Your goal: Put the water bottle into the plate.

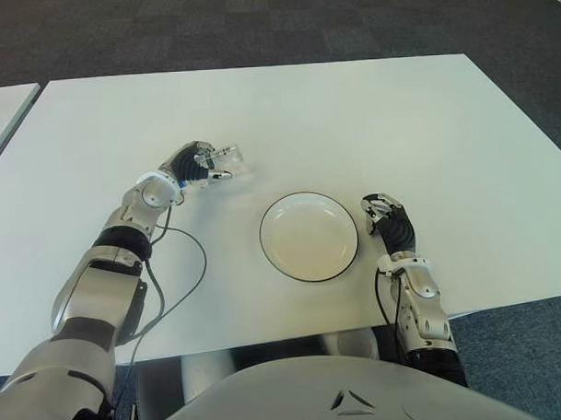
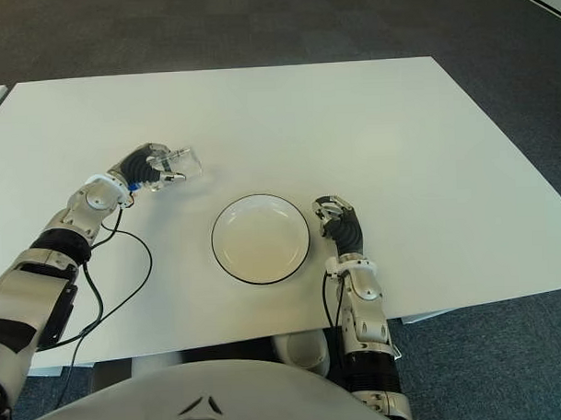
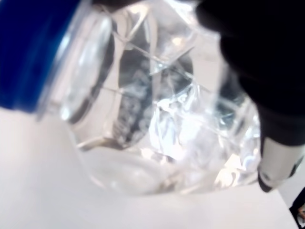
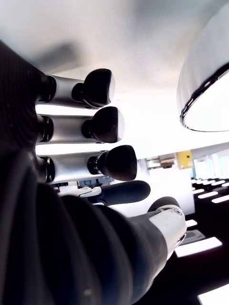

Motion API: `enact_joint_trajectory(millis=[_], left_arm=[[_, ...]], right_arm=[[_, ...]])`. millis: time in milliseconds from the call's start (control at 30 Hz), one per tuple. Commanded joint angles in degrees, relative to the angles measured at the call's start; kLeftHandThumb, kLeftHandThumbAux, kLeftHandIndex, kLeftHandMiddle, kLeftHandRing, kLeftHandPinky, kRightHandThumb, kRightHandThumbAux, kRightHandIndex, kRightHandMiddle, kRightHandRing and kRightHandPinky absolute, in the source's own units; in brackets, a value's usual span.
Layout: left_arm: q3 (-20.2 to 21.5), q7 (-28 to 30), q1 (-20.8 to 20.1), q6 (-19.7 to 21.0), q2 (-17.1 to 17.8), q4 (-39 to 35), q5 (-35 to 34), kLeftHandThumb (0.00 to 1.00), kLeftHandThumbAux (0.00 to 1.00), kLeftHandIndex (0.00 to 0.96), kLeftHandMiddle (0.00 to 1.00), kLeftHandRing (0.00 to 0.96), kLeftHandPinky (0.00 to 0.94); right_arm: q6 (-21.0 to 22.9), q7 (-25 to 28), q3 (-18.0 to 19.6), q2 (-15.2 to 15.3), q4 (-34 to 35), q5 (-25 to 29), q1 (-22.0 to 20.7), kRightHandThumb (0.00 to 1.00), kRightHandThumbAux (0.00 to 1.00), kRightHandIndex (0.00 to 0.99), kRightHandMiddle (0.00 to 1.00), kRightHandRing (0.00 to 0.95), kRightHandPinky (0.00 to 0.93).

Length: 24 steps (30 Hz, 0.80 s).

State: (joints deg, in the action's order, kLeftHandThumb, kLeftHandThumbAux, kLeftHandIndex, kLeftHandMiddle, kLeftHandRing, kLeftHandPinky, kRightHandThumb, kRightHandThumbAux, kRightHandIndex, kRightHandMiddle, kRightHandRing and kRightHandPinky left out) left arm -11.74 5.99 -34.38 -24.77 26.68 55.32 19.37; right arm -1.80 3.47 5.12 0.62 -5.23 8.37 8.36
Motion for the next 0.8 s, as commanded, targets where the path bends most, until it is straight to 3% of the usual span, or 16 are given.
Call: enact_joint_trajectory(millis=[33,500,800], left_arm=[[0.94,1.51,2.05,0.38,0.44,-7.57,-1.14,0.852,0.67,0.396,0.533,0.878,0.841],[0.85,6.18,9.3,5.78,-1.17,-32.97,-2.2,0.852,0.67,0.395,0.529,0.877,0.825],[-0.98,7.32,11.99,7.6,-2.95,-41.09,-0.29,0.852,0.67,0.396,0.529,0.875,0.826]], right_arm=[[2.12,-0.33,0.14,-0.56,-2.7,0.04,1.27,0.7,0.734,0.436,0.858,0.857,0.837],[1.62,-0.13,-0.04,-0.64,-2.94,-0.36,1.26,0.7,0.734,0.436,0.852,0.85,0.827],[1.37,0.16,0.06,-0.8,-3.13,0.02,1.21,0.7,0.734,0.436,0.851,0.848,0.823]])
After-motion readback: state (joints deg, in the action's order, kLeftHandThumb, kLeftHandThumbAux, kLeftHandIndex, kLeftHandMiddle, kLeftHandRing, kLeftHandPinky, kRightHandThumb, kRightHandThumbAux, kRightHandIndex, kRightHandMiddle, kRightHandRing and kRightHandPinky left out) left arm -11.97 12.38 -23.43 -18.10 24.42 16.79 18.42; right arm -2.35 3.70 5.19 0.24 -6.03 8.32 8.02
